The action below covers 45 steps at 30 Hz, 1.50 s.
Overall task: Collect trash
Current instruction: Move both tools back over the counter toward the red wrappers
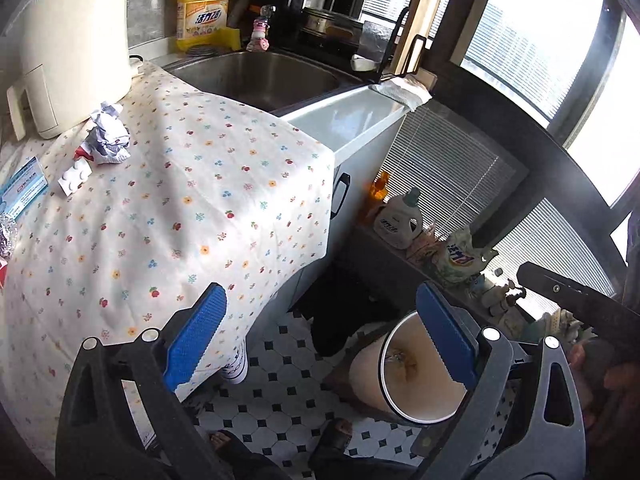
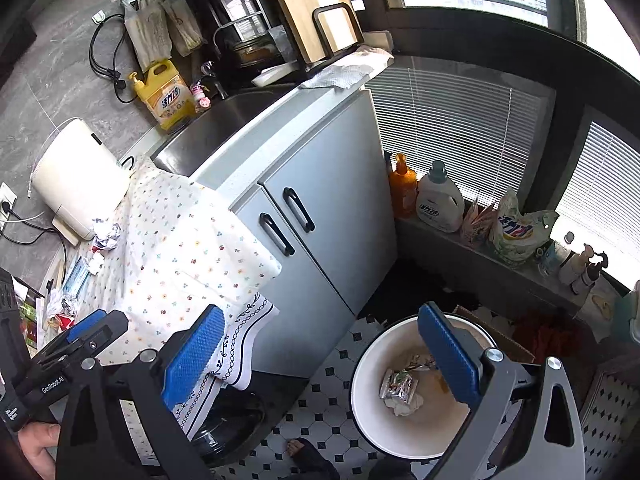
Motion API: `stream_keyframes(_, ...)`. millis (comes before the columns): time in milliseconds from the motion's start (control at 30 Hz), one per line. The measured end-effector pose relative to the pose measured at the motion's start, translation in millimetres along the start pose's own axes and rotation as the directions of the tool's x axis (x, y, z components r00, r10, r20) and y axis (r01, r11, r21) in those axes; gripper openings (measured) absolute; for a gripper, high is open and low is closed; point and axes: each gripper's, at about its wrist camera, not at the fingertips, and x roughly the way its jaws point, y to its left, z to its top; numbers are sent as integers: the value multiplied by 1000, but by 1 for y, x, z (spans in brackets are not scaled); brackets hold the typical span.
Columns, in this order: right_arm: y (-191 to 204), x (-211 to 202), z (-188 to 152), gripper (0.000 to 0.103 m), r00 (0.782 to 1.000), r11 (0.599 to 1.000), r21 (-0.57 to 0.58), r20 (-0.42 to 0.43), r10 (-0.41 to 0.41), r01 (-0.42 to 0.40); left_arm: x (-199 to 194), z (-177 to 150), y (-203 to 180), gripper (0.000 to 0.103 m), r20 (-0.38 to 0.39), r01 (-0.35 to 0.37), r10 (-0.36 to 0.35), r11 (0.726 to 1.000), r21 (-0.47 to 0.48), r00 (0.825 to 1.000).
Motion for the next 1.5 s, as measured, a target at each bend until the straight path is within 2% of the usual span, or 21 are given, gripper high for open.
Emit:
stream_keyframes(133,41,1,4,95,999,997,-70,36,18,-16,-20,4,32,95,47,-38,41,998,-55,998)
stream_keyframes(300,86,5,6,95,996,990,-123,37,79,-74,-43,6,67,95,93,-85,94,992,-97,991)
stream_keyframes(600,158,14,0,95,992,968,-223,26,127,-118,-82,-6,133,94,156,-68,99,979,-191,983)
stream_keyframes(733,187,18,-5,95,989,955,-261,15,148,-139,-97,-13,163,94,169,-102,144,967,-231,975)
stream_keyframes(900,224,26,-13,95,984,941,-294,-8,176,-170,-114,-20,199,94,174,-162,211,953,-258,962)
stream_keyframes(1067,260,32,-24,95,979,925,-323,-26,202,-199,-131,-29,231,94,182,-234,287,935,-264,940)
stream_keyframes(1200,287,38,-32,95,976,918,-334,-34,217,-215,-144,-35,258,94,197,-288,350,914,-284,916)
stream_keyframes(1300,306,43,-38,95,973,916,-332,-37,227,-226,-150,-37,278,94,197,-305,369,907,-291,908)
stream_keyframes(1433,330,49,-46,95,969,911,-332,-45,243,-244,-154,-36,306,94,192,-309,378,899,-309,906)
stream_keyframes(1500,340,51,-51,95,970,911,-333,-45,241,-242,-152,-34,320,94,184,-280,349,906,-317,919)
